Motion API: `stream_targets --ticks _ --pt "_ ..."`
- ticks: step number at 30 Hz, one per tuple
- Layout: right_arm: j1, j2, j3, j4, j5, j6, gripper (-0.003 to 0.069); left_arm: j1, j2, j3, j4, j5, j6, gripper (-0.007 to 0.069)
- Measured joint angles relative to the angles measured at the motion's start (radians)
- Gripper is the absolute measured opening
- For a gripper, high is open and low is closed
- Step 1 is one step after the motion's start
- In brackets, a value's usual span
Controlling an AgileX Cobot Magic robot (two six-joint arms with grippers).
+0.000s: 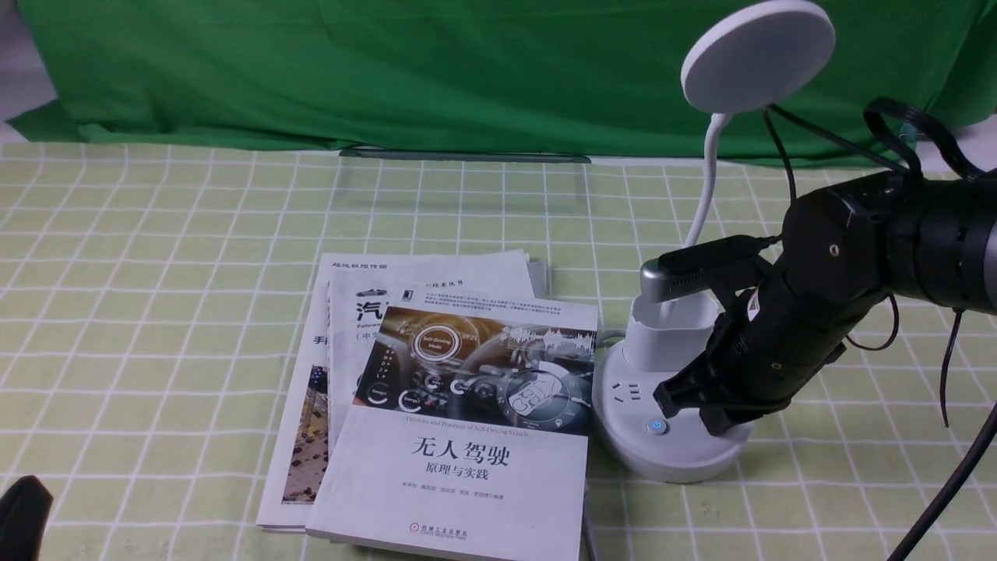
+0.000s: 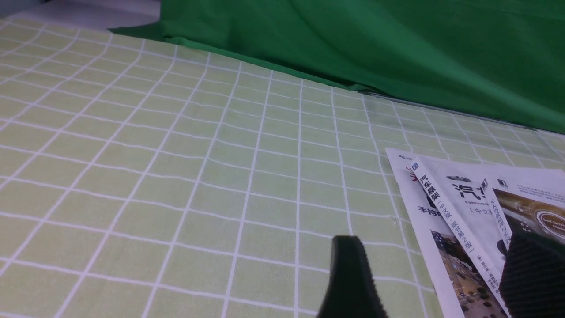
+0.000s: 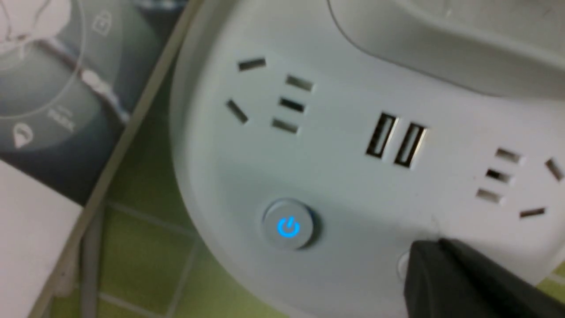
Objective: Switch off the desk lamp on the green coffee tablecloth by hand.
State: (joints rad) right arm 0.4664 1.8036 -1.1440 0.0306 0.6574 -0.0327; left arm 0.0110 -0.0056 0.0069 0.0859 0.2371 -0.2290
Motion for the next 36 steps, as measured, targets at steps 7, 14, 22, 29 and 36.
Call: stream_targets --ticks 7,14,22,29,36 --pt "0.000 -0.046 0.006 -0.003 -0.010 0.000 0.0047 0.000 0.000 0.000 0.000 0.000 0.000 0.0410" --pt "0.000 -0.017 0.006 0.003 -0.019 0.000 0.0047 0.000 0.000 0.000 0.000 0.000 0.000 0.0410" --pt "0.000 0.011 -0.002 0.003 -0.008 0.000 0.0047 0.000 0.000 0.000 0.000 0.000 0.000 0.0410" --pt "0.000 -0.038 0.007 0.000 0.021 0.000 0.0047 0.000 0.000 0.000 0.000 0.000 0.000 0.0410" --pt "0.000 -0.319 0.137 0.000 0.065 0.001 0.0047 0.000 0.000 0.000 0.000 0.000 0.000 0.0410"
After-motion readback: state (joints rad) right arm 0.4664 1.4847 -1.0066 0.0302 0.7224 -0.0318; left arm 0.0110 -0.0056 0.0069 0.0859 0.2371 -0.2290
